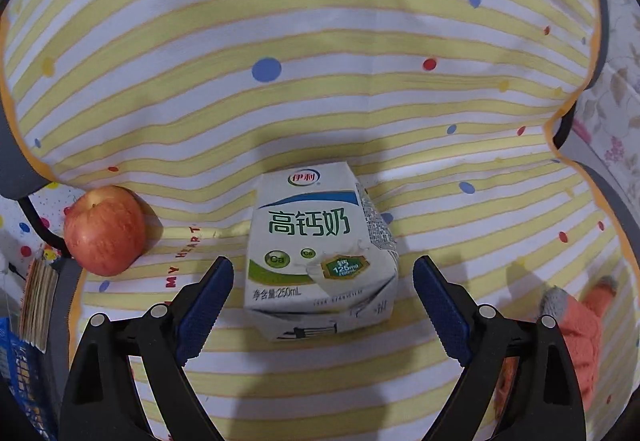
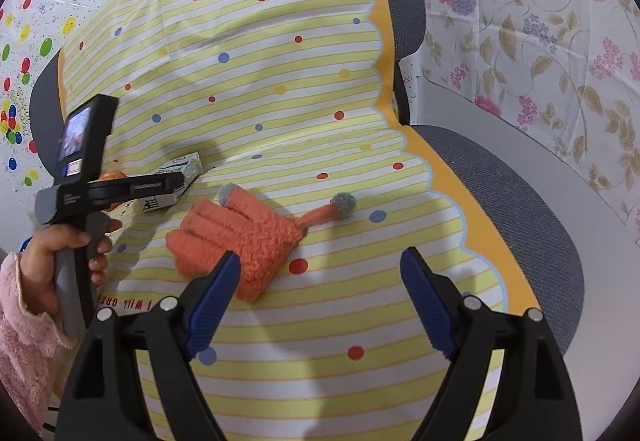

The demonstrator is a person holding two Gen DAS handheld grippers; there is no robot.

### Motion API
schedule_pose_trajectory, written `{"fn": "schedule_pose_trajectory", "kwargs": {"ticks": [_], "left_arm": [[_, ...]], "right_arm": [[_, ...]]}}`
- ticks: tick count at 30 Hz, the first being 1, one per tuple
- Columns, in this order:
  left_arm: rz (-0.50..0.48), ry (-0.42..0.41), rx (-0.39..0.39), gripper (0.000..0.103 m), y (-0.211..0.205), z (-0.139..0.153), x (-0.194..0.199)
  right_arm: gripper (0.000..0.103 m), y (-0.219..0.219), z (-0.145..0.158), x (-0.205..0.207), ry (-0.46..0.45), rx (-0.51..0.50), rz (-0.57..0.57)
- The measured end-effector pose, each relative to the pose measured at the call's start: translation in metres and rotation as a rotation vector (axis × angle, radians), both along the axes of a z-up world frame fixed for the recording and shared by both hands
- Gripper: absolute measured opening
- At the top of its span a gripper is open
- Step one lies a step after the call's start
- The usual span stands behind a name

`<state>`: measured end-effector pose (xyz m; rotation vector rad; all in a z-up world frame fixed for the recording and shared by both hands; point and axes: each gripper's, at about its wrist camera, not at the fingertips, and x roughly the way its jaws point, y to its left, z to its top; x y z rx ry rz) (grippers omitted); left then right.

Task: Collect trash
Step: 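Lower the left tool onto the white milk carton and close it, then grasp the orange glove with the right tool while the left tool holds the carton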

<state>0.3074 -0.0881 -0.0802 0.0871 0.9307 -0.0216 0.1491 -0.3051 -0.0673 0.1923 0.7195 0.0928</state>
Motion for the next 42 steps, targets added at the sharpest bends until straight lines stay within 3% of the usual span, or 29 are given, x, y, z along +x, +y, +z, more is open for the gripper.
{"fn": "schedule_pose_trajectory", "kwargs": {"ticks": [3,7,12,22,24,26,28,31,36,38,42], "left_arm": [[0.000,0.023,-0.009,0.078,0.000,-0.007,0.002],[-0.031,-0.019,-0.043,0.075,0.004,0.001,-0.014],[-0.088,-0.153,-0.048,0.075,0.020,0.027,-0.074],[-0.130,-0.227,-0.109,0.075,0.053,0.035,-0.169],[-0.126,-0.225,-0.123,0.075,0.058,0.032,-0.177],[-0.123,-0.218,-0.135,0.075,0.061,0.029,-0.186],[-0.122,-0.210,-0.132,0.075,0.062,0.027,-0.188],[-0.121,-0.205,-0.114,0.075,0.062,0.024,-0.190],[-0.118,-0.170,-0.126,0.075,0.062,0.017,-0.193],[-0.119,-0.185,-0.114,0.075,0.062,0.020,-0.199],[-0.133,-0.212,-0.130,0.075,0.064,0.031,-0.218]], "right_arm": [[0.081,0.004,-0.001,0.003,0.005,0.001,0.018],[0.078,0.012,0.000,0.003,0.009,-0.011,0.035],[0.077,0.021,0.006,-0.001,0.002,-0.020,0.048],[0.077,0.035,0.002,0.001,0.023,-0.011,0.059],[0.071,0.035,-0.001,0.006,0.029,0.008,0.038],[0.058,0.031,-0.005,0.015,0.043,0.035,-0.011],[0.053,0.027,-0.010,0.026,0.063,0.084,-0.036],[0.053,0.025,-0.020,0.046,0.108,0.169,-0.033],[0.051,0.036,-0.037,0.063,0.169,0.197,-0.024],[0.016,0.038,-0.034,0.058,0.152,0.229,-0.017],[0.012,0.038,-0.004,0.028,0.051,0.201,-0.013]]}}
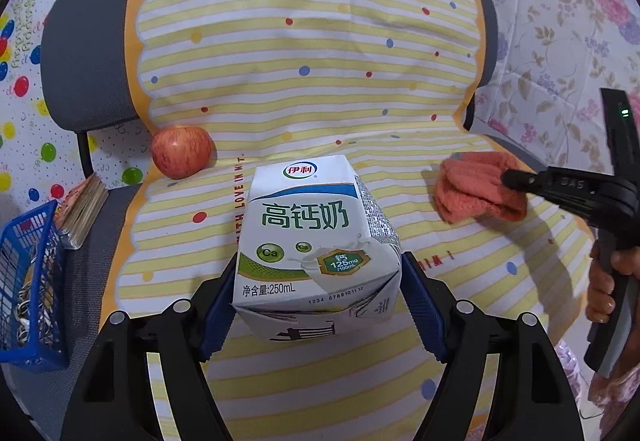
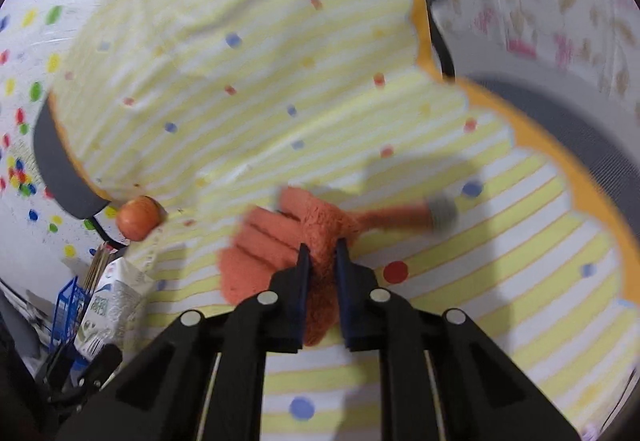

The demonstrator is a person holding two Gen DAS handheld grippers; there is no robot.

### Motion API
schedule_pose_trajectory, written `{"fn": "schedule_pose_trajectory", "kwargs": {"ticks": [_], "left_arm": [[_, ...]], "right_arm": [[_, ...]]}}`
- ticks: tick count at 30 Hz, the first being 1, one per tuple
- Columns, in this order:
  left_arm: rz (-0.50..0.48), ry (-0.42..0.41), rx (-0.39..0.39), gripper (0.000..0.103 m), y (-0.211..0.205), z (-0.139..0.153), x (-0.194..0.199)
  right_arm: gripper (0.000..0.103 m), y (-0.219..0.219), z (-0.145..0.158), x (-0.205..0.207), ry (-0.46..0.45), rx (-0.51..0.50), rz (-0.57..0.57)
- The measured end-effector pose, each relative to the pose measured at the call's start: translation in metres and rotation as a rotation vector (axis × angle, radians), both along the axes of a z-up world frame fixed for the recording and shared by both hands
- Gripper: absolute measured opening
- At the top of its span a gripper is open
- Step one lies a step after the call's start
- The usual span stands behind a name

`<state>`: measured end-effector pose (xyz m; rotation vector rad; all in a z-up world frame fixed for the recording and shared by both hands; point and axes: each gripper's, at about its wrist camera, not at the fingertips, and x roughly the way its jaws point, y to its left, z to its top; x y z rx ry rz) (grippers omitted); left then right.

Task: Collect trash
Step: 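Grasp the orange glove with the right tool while the left tool holds the carton, then carry the carton and glove over the bin and open both tools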

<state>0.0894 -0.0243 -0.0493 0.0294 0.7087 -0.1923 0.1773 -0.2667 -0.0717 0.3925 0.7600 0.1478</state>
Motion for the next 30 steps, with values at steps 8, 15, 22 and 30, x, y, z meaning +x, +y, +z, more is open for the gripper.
{"fn": "schedule_pose_trajectory", "kwargs": {"ticks": [8,15,22,30], "left_arm": [[-0.090,-0.070,-0.035,0.075,-0.021,0.022,-0.063],[-0.232,-0.109,-0.030,0.075,-0.063,0.026,-0.128],[-0.418,-0.094,-0.046,0.076,-0.119,0.014,-0.175],[-0.629,-0.026,-0.044,0.076,-0.190,-0.015,-0.206]], "right_arm": [[0.012,0.006,0.064,-0.116,-0.151,-0.192,0.037],[0.012,-0.004,0.059,-0.204,-0.139,-0.278,0.000],[0.012,-0.032,0.042,-0.281,-0.080,-0.362,-0.115],[0.012,-0.068,0.015,-0.344,0.021,-0.367,-0.246]]}}
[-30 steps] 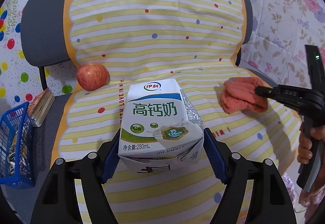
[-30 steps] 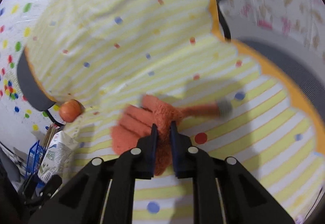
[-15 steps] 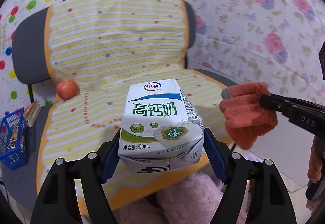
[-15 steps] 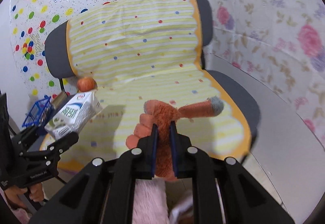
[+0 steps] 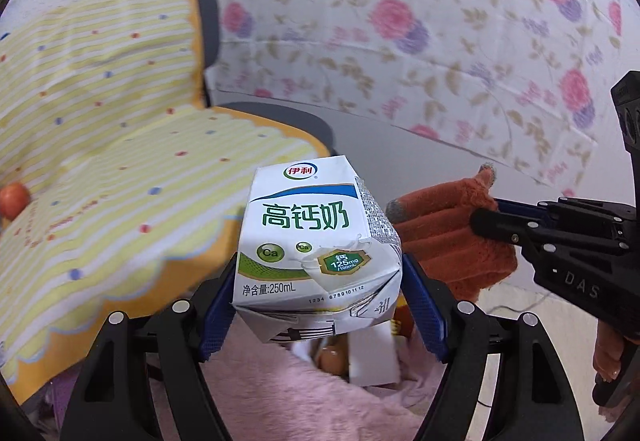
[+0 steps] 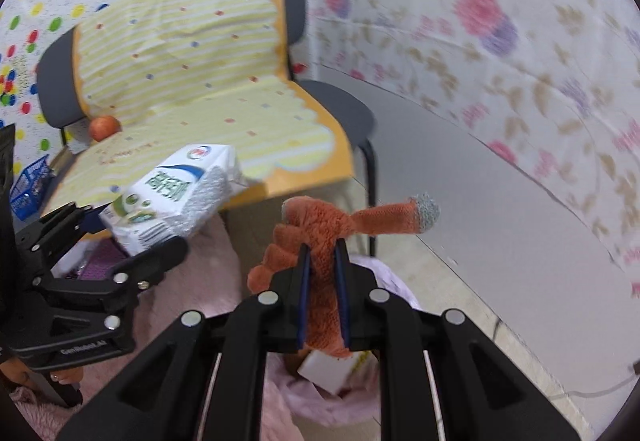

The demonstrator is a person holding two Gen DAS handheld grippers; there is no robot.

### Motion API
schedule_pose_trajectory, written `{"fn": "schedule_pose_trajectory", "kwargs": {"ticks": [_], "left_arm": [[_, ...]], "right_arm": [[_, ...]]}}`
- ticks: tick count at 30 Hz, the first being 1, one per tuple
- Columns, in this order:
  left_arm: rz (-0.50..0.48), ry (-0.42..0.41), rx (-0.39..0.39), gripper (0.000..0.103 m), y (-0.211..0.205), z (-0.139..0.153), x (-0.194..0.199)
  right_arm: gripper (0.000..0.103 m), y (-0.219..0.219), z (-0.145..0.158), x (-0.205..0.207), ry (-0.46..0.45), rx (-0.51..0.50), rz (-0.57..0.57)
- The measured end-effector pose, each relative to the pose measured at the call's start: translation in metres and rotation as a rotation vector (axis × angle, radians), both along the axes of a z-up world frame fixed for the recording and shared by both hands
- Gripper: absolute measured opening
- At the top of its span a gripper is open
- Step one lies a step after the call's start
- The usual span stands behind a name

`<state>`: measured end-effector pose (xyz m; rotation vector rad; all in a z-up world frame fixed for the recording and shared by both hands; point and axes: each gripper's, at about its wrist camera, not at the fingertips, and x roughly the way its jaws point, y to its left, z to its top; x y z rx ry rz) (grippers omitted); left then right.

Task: Collect trash
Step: 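Carry the carton and glove over the bin and open both tools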

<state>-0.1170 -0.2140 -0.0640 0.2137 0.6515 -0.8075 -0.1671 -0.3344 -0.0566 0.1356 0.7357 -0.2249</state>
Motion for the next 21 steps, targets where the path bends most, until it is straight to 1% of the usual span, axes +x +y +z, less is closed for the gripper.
{"fn": "schedule_pose_trajectory", "kwargs": {"ticks": [3,7,9,10,11,12,14,16,21], "left_arm": [[-0.037,0.022,0.012,0.076,-0.018,-0.008,-0.002],[-0.056,0.050,0.019,0.077,-0.031,-0.012,0.001],[-0.057,0.071,0.020,0.079,-0.032,-0.014,0.005],[-0.056,0.084,0.011,0.084,-0.031,-0.014,0.008],[-0.051,0.090,0.000,0.087,-0.032,-0.013,0.010],[-0.045,0.093,-0.016,0.088,-0.030,-0.012,0.011],[-0.033,0.095,-0.024,0.088,-0.027,-0.010,0.014],[-0.014,0.094,-0.029,0.088,-0.024,-0.008,0.017],[0.034,0.089,-0.020,0.088,-0.012,-0.008,0.022]], "right_arm": [[0.013,-0.009,-0.009,-0.011,0.015,0.014,-0.029],[0.013,-0.022,-0.021,-0.014,0.031,0.036,-0.052],[0.013,-0.026,-0.025,-0.012,0.036,0.046,-0.059],[0.014,-0.028,-0.027,-0.011,0.040,0.053,-0.059],[0.016,-0.030,-0.030,-0.009,0.045,0.062,-0.057],[0.019,-0.031,-0.033,-0.007,0.050,0.069,-0.054],[0.036,-0.033,-0.037,-0.003,0.053,0.083,-0.056],[0.047,-0.036,-0.039,-0.002,0.054,0.095,-0.061],[0.049,-0.035,-0.034,-0.004,0.047,0.076,-0.073]]}}
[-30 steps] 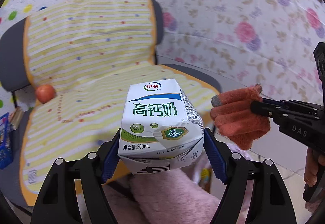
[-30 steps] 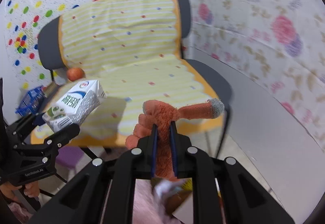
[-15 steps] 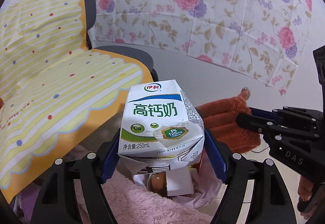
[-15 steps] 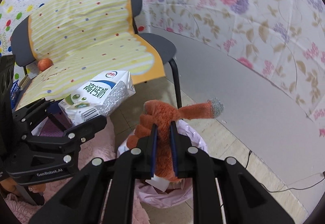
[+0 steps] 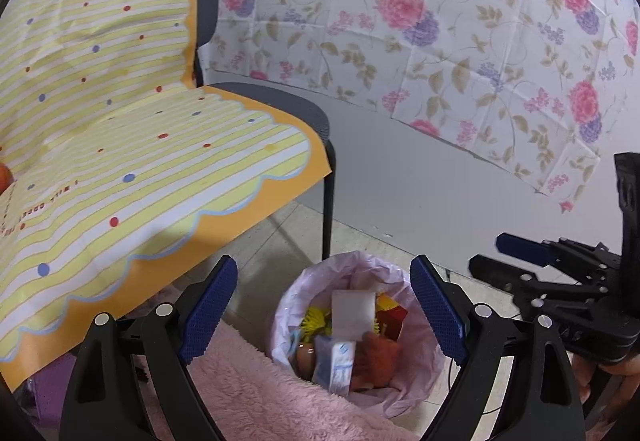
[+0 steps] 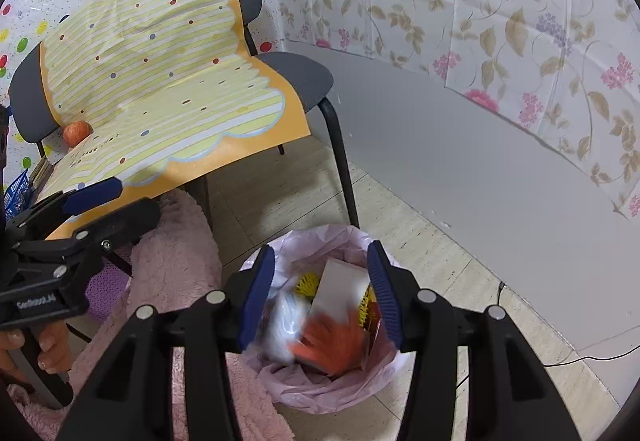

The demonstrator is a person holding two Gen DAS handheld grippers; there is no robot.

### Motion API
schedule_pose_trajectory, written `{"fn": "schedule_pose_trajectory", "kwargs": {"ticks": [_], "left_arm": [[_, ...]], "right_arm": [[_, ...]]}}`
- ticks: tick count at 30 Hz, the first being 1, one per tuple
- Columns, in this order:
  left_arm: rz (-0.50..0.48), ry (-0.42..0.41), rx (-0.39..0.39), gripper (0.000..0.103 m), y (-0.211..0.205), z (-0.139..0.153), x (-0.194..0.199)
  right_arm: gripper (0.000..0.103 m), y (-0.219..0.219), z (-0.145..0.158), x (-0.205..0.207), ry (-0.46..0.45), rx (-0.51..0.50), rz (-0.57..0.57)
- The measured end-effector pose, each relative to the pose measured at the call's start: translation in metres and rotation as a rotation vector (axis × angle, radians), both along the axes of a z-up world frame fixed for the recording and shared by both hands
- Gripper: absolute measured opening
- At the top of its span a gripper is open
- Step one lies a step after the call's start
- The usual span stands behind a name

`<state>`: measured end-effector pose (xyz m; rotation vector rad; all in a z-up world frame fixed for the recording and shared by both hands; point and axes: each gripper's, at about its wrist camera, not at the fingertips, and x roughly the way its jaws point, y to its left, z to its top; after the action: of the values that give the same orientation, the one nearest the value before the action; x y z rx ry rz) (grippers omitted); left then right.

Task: Collect trash

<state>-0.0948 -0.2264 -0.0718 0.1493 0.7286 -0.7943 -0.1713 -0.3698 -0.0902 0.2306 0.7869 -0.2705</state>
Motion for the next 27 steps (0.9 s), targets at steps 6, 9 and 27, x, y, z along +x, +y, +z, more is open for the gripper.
{"fn": "schedule_pose_trajectory", "kwargs": {"ticks": [6,9,27], "left_arm": [[0.038,-0.013,0.026,0.088,0.017,0.006,0.000],[0.058,-0.016,0.040,0.089,0.028,0.016,0.000],[0.387,-0.062,0.102,0.097,0.137,0.073,0.007]], "right_arm": [[0.063,0.006,0.015,-0.001,-0.018,-0.015,0.015],[0.077,0.014,0.026,0.001,-0.035,-0.030,0.039],[0.097,0.095,0.106,0.056,-0.171,-0.073,0.293]]}}
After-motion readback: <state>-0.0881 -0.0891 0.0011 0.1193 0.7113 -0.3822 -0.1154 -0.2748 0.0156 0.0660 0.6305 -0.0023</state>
